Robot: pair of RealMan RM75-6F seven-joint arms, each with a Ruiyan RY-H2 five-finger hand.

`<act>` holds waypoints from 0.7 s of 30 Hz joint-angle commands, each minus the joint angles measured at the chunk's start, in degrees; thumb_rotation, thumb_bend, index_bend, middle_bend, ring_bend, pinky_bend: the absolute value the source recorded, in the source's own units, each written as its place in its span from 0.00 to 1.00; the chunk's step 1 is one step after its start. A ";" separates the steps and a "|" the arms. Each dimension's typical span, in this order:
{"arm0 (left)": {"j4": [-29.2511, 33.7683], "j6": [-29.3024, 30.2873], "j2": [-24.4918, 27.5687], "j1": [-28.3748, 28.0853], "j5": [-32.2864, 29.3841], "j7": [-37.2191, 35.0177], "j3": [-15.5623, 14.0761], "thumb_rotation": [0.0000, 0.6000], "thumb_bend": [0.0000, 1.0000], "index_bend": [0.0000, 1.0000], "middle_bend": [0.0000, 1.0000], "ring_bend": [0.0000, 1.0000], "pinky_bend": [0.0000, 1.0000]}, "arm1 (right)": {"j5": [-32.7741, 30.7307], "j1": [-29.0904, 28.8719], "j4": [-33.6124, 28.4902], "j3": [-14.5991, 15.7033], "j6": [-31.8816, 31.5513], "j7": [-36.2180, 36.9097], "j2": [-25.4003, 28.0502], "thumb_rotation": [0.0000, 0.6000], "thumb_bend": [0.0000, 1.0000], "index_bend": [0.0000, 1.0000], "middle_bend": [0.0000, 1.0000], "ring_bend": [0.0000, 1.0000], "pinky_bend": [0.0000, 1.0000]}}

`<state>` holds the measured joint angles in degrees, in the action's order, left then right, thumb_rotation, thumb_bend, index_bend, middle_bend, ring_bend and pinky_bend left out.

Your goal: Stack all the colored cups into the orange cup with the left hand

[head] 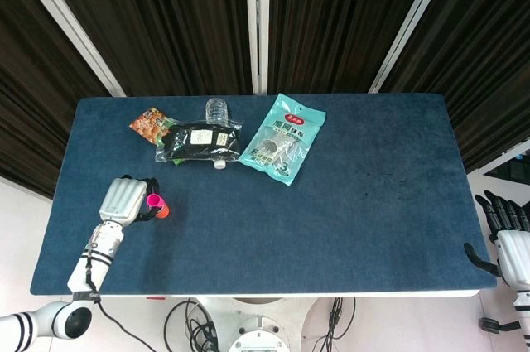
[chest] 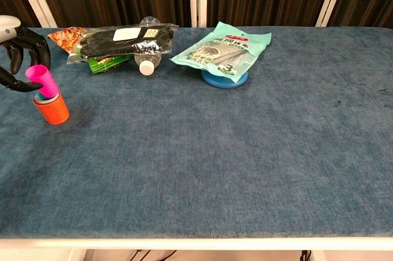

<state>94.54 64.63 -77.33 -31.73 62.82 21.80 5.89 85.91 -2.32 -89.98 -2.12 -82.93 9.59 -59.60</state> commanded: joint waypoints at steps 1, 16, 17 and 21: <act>0.18 -0.02 0.21 0.14 -0.06 0.16 -0.05 1.00 0.29 0.51 0.52 0.57 0.42 | 0.13 -0.03 -0.04 0.04 -0.03 -0.11 -0.04 1.00 0.27 0.00 0.00 0.00 0.00; 2.35 2.05 2.07 1.65 3.04 -1.27 -0.21 1.00 0.23 0.09 0.15 0.12 0.20 | 0.18 -0.01 -0.45 0.01 -0.31 -0.40 0.03 1.00 0.27 0.00 0.00 0.00 0.00; 3.25 3.03 2.52 1.98 3.49 -1.35 0.04 1.00 0.22 0.09 0.13 0.10 0.17 | 0.24 0.02 -0.47 0.06 -0.35 -0.46 0.05 1.00 0.27 0.00 0.00 0.00 0.00; 6.10 10.14 4.61 4.73 8.02 -1.49 0.32 1.00 0.21 0.09 0.09 0.05 0.12 | 0.21 0.44 0.11 0.31 -0.70 -0.39 -0.25 1.00 0.27 0.00 0.00 0.00 0.00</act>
<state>98.85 70.59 -74.18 -28.91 67.75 20.64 5.93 86.15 -1.98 -90.02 -1.87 -83.55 9.15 -59.75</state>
